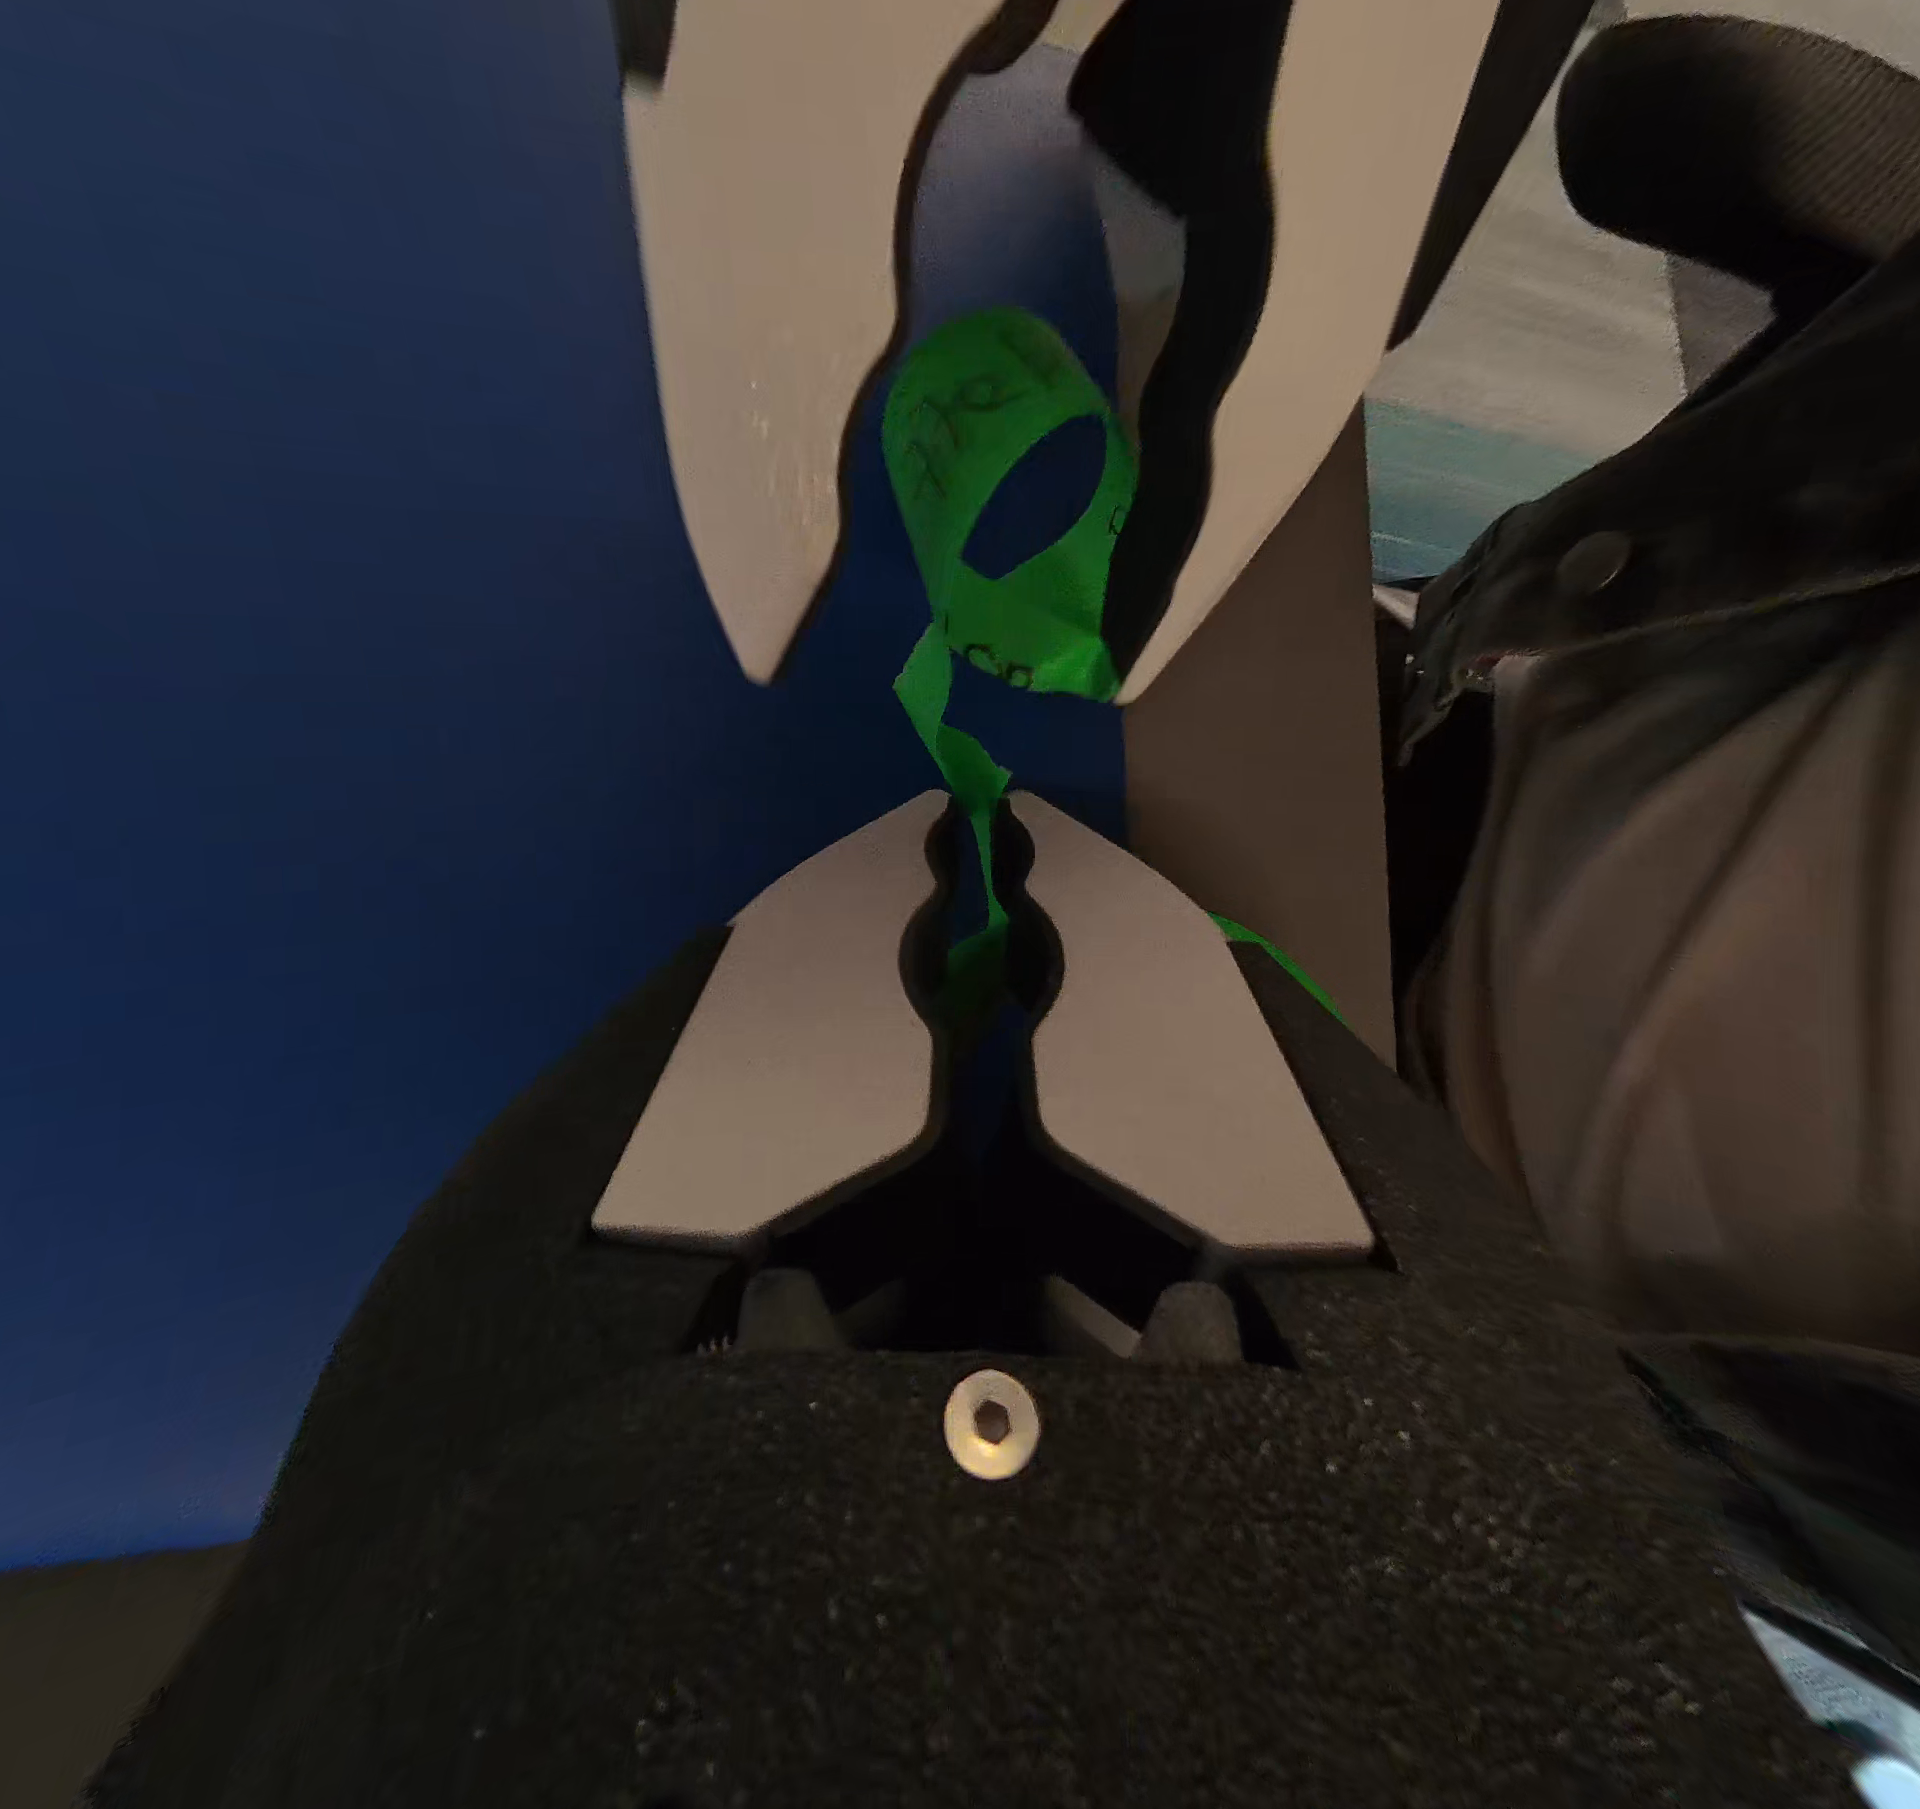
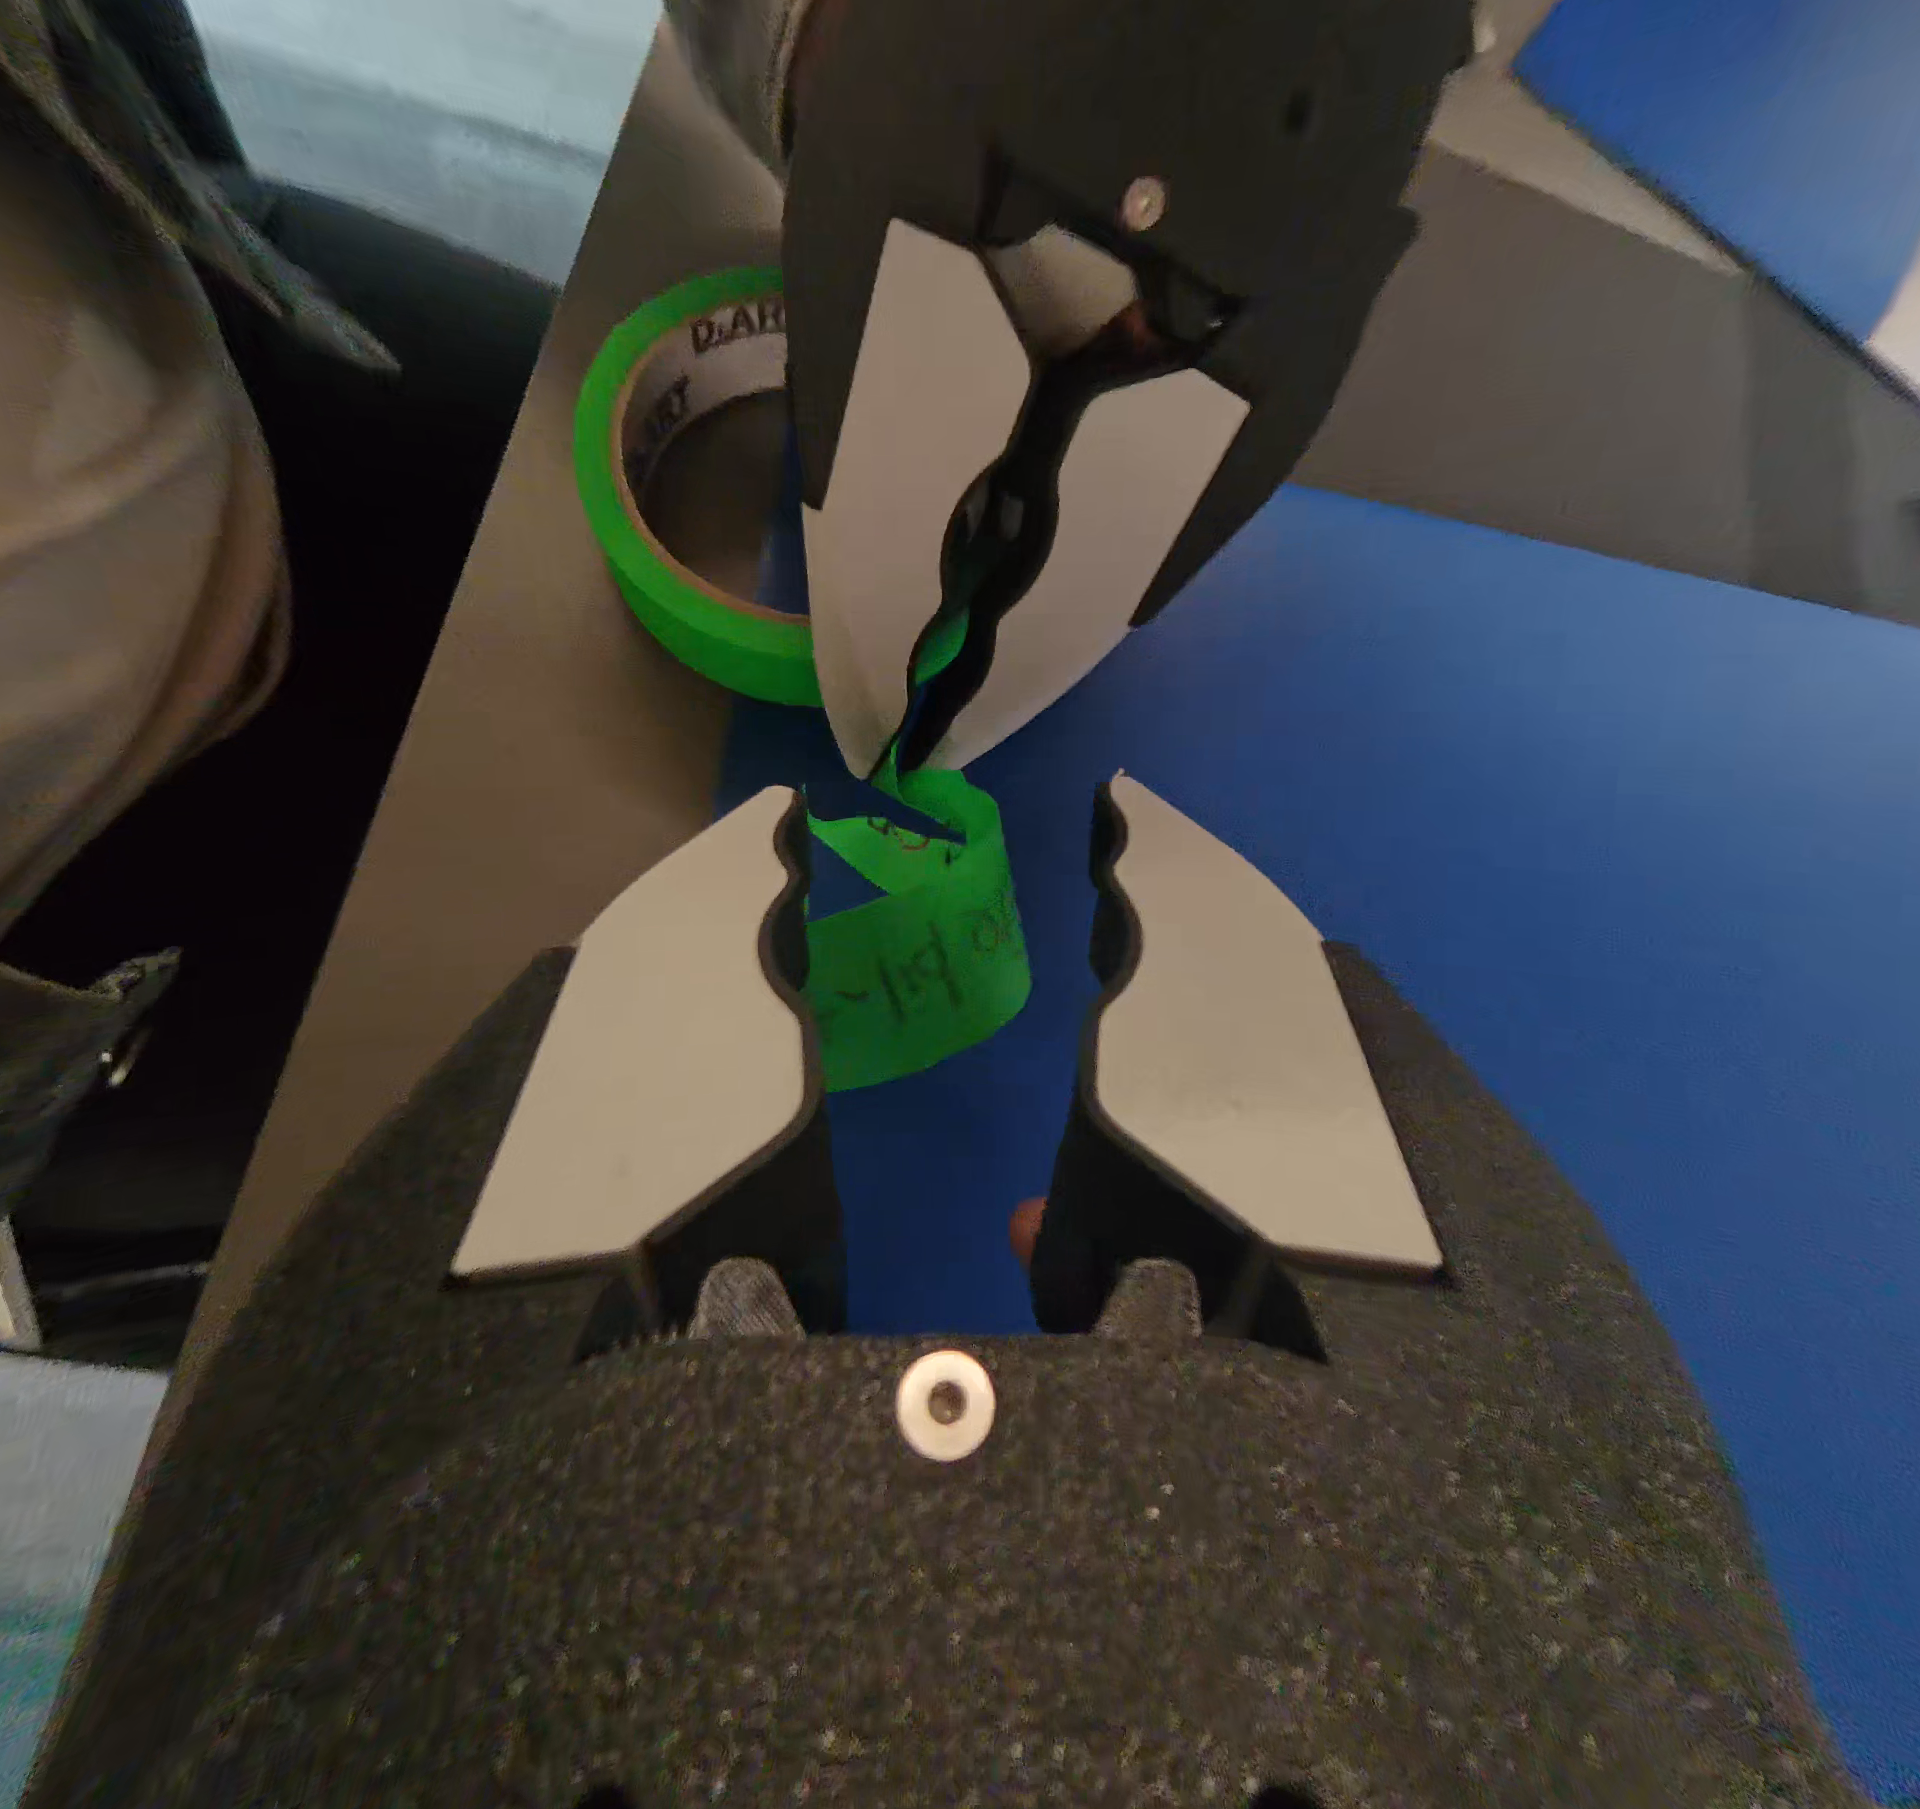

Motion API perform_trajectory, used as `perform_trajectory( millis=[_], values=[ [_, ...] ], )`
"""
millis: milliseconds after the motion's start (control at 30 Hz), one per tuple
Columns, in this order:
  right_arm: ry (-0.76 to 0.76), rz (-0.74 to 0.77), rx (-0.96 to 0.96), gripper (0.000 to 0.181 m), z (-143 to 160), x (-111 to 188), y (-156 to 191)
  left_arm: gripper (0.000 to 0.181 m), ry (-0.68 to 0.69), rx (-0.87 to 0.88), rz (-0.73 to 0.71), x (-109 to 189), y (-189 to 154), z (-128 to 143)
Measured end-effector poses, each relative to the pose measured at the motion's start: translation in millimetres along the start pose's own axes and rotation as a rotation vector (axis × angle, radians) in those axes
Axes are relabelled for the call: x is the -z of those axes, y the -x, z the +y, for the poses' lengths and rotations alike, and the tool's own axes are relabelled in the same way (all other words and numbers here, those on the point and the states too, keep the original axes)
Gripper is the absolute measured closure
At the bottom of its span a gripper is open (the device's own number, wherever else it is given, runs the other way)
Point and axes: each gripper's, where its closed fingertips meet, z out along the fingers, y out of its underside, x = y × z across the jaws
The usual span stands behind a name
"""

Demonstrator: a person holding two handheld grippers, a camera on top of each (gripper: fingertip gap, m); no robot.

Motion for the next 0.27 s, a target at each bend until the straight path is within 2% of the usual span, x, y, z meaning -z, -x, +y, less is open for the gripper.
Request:
perform_trajectory(
  millis=[133,267],
  values=[
    [0.082,-0.029,0.103,0.143,0.7,-13.6,4.0,0.175,-0.013,-0.024,-0.011,-1.3,-0.8,-1.3],
    [0.163,0.014,0.245,0.156,4.8,-20.2,4.0,0.176,-0.007,-0.035,-0.03,-2.7,1.0,0.7]
  ],
)
